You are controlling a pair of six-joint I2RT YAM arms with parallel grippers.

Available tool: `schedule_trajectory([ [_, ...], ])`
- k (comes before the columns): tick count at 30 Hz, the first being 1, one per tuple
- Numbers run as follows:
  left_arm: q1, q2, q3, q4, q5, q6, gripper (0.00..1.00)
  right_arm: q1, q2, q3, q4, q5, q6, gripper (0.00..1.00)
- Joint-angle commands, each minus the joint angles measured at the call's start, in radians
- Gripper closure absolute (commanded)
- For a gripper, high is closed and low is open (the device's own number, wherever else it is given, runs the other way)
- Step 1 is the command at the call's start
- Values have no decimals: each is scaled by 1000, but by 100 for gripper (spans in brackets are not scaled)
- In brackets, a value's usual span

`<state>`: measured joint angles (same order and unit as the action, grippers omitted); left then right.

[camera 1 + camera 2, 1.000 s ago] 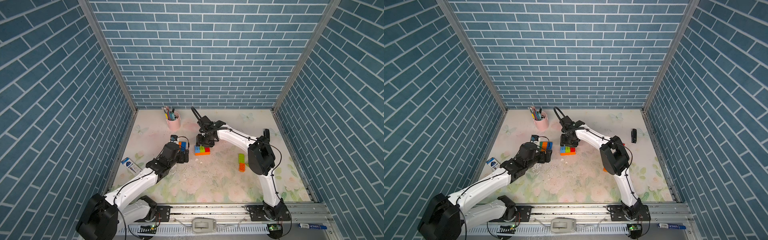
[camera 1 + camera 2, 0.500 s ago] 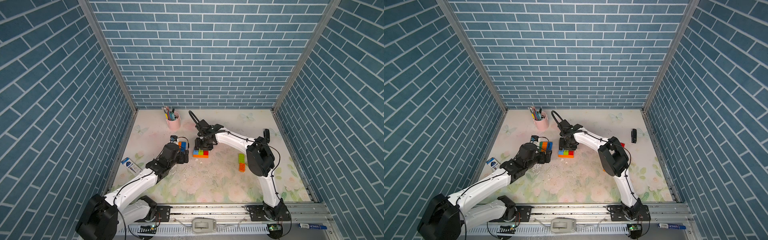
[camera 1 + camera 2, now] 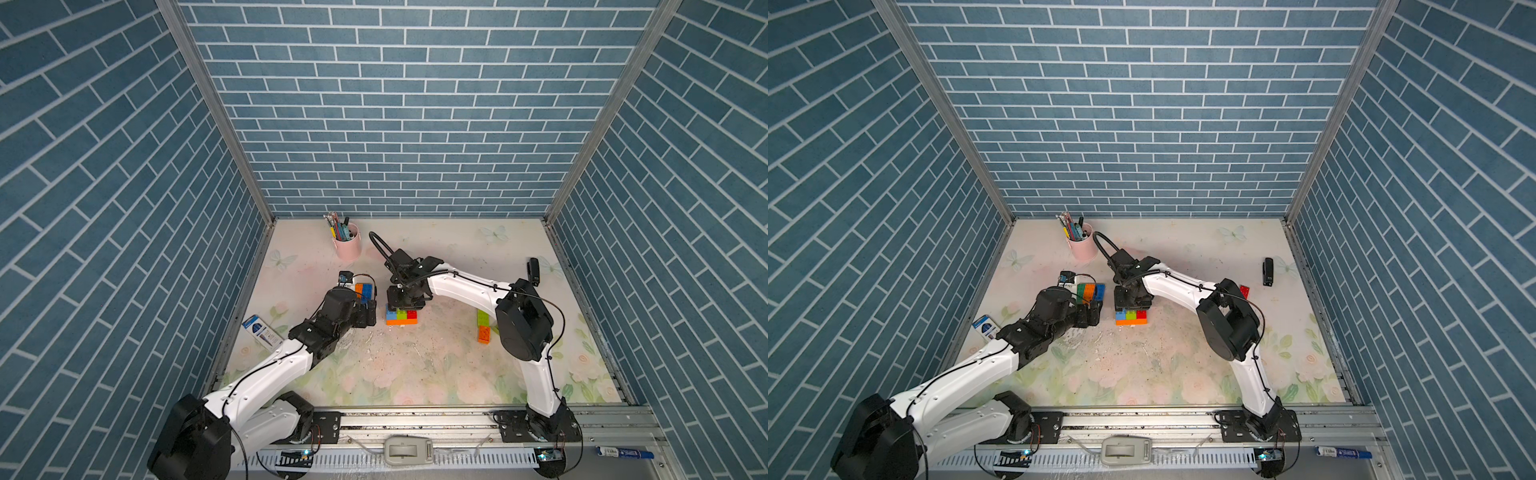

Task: Assemble a rectangle with lego
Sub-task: Move the lego brick at the center of the board.

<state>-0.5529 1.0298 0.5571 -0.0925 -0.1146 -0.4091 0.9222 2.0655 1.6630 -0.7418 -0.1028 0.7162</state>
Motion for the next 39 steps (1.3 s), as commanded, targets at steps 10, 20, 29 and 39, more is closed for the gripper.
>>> schedule_trajectory([
  [10,16,-13,8,-122,41,-102,16,46,-141,-65,-79,56,-26,36],
  [20,57,260,314,-273,367,14,6,-117,-466,-471,187,-70,405,20],
  [29,24,654,594,-351,555,91,4,-107,-496,-756,710,-132,824,18],
  [39,22,789,655,-311,598,62,12,-100,-378,-770,819,-168,859,24],
])
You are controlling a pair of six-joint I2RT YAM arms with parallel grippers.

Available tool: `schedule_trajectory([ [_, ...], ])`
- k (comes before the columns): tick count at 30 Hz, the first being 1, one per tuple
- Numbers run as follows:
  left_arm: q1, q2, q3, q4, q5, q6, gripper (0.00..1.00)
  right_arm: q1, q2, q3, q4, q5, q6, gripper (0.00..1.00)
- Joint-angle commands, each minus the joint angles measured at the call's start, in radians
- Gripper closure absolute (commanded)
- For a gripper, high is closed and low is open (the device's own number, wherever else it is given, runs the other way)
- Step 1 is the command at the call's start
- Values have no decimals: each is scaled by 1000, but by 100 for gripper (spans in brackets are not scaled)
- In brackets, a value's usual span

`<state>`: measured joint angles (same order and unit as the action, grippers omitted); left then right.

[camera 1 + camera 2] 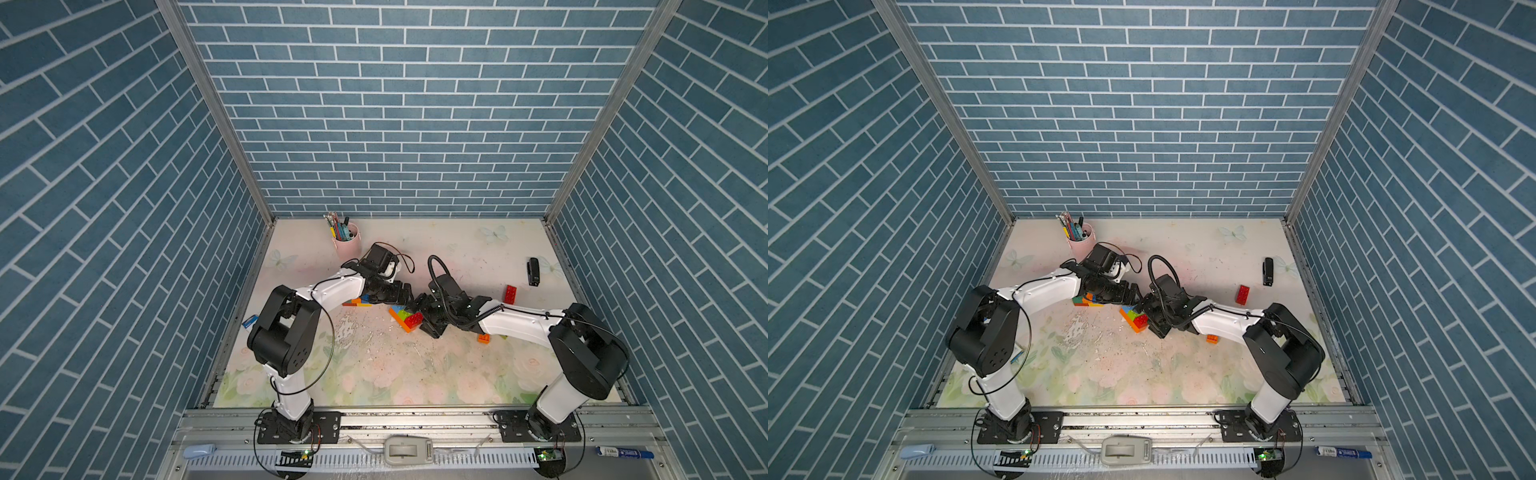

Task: Assemble a rectangle with lego
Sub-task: Move the lego brick at the center of the board.

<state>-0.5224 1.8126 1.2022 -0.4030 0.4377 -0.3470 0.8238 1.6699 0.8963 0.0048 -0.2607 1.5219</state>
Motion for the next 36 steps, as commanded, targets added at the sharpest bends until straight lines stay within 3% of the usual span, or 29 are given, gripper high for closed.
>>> schedule_trajectory([
  [1,-8,8,8,4,47,-3,12,-2,26,-3,80,-13,53,24],
  [6,-8,25,-12,39,72,-17,22,-10,55,5,84,-17,23,28],
  [17,-6,-33,-117,93,98,-34,44,-15,54,69,-75,5,-176,35],
  [36,-8,-271,-394,250,60,-164,38,34,34,75,-299,44,-572,57],
])
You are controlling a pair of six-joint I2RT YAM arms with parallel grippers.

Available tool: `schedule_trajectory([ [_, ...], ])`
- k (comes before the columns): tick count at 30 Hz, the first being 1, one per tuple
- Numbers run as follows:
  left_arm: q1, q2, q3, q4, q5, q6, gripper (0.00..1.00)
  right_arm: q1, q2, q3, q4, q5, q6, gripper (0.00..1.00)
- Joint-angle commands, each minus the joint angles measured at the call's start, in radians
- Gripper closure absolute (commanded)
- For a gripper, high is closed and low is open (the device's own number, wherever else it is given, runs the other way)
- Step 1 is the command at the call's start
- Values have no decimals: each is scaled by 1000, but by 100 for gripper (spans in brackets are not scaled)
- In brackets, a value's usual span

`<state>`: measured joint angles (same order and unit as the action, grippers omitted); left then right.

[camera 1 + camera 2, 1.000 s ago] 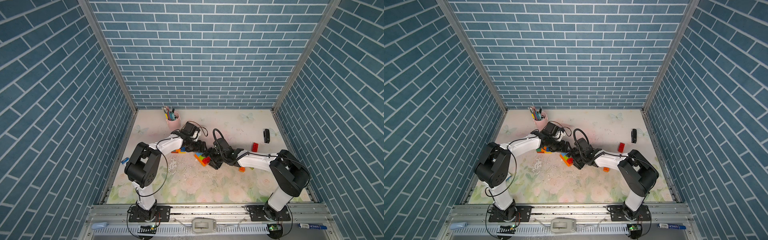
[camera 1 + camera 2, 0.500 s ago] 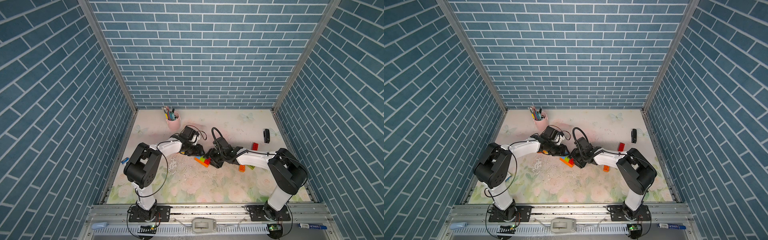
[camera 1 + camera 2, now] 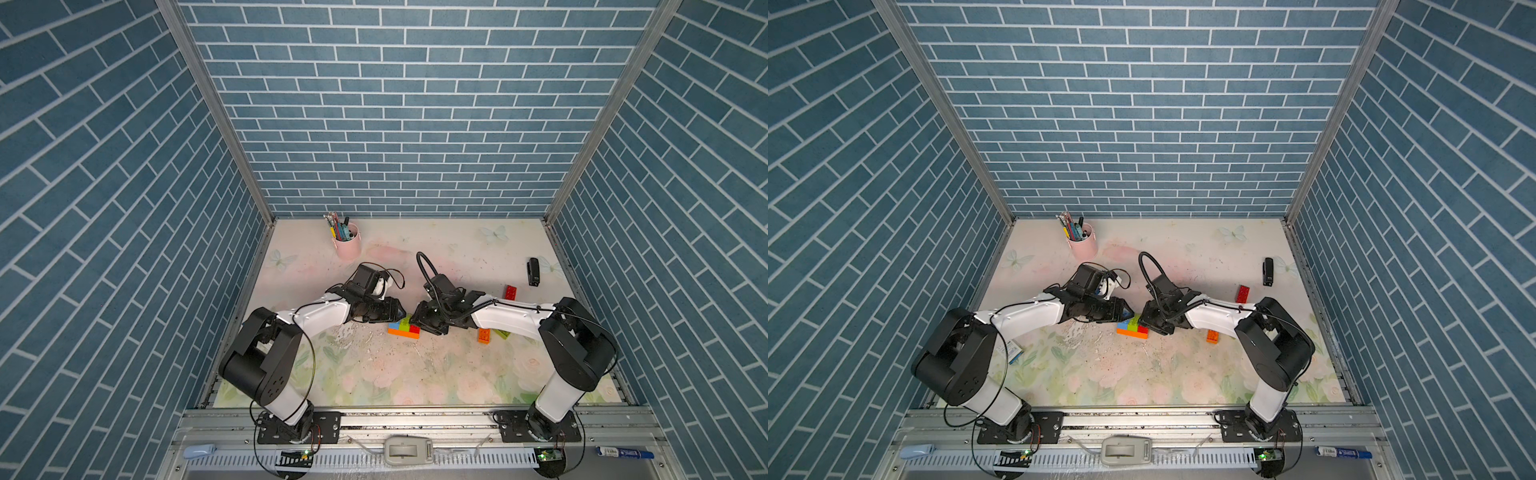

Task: Assemble a rectangle with lego
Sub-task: Move the lego brick at the center of the board.

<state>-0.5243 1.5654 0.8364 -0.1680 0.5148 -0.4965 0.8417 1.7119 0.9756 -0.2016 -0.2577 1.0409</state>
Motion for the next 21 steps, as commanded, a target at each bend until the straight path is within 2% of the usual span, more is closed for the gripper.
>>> schedule_trajectory([
  [1,-6,-33,-41,14,-22,-17,38,21,-9,-8,-95,47,-102,58],
  [7,-6,-112,-97,9,-53,-37,36,52,-27,-32,-102,89,-160,58],
  [13,-6,-199,-154,0,-82,-73,32,65,-74,-43,-107,97,-204,52],
  [17,-9,-263,-212,-3,-101,-96,33,65,-77,-35,-110,86,-208,53],
  [21,-43,-296,-275,36,-110,-143,37,66,-66,-48,-89,83,-203,55],
])
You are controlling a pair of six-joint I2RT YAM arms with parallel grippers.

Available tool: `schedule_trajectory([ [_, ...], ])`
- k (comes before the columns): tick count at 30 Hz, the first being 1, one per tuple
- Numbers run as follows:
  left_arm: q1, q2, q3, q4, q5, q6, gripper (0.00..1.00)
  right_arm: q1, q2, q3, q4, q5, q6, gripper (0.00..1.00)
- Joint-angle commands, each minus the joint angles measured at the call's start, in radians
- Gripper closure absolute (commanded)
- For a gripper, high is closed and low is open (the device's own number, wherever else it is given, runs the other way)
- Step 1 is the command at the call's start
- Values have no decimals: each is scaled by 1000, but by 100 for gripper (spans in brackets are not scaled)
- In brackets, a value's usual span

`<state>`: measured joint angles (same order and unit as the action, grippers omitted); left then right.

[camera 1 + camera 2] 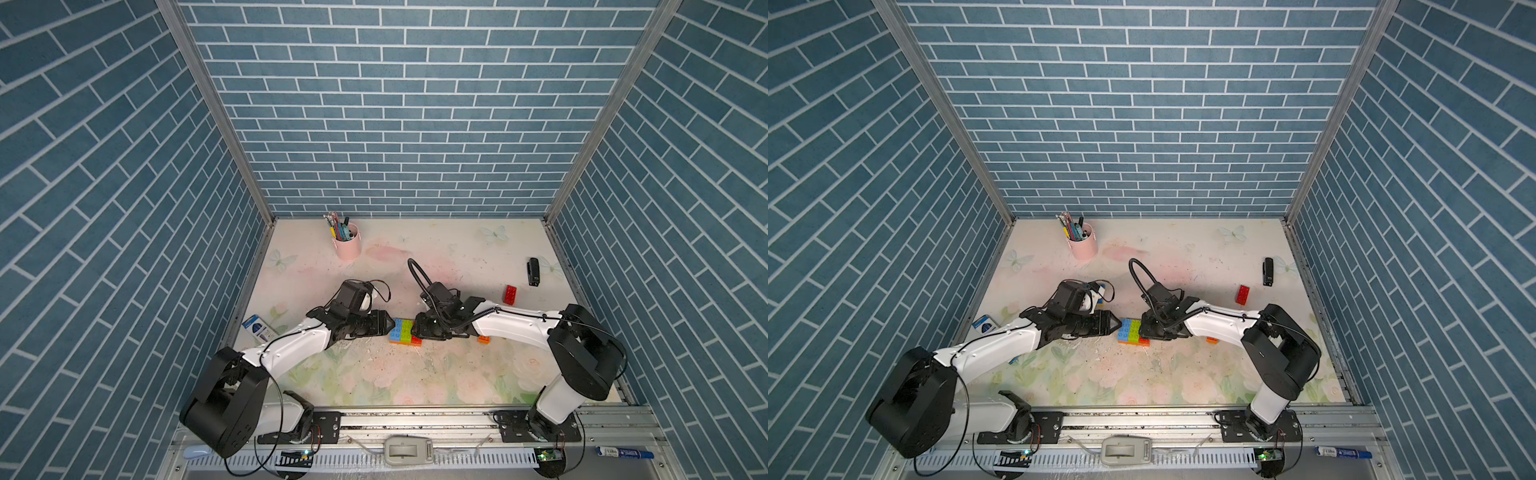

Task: Assemble a rectangle with lego
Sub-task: Move the lego brick at the center of the board.

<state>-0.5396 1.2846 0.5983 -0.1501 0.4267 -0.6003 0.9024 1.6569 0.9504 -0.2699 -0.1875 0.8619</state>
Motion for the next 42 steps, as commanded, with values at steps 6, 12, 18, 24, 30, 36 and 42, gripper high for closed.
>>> schedule_trajectory([
  [6,-81,35,-51,90,-38,-76,42,8,-7,-26,0,10,-20,58],
  [12,-83,32,-39,97,-66,-84,48,13,9,5,7,16,-8,60],
  [18,-83,85,-1,102,-47,-72,53,11,44,44,19,16,-3,61],
  [24,-48,-35,96,-183,-209,25,36,21,61,81,17,5,9,62],
  [30,54,-186,178,-466,-368,113,29,49,121,150,11,16,38,62],
  [36,151,-254,239,-534,-364,194,27,86,152,200,-6,48,73,60],
  [42,162,-278,201,-500,-293,182,27,116,128,208,-48,62,74,53],
])
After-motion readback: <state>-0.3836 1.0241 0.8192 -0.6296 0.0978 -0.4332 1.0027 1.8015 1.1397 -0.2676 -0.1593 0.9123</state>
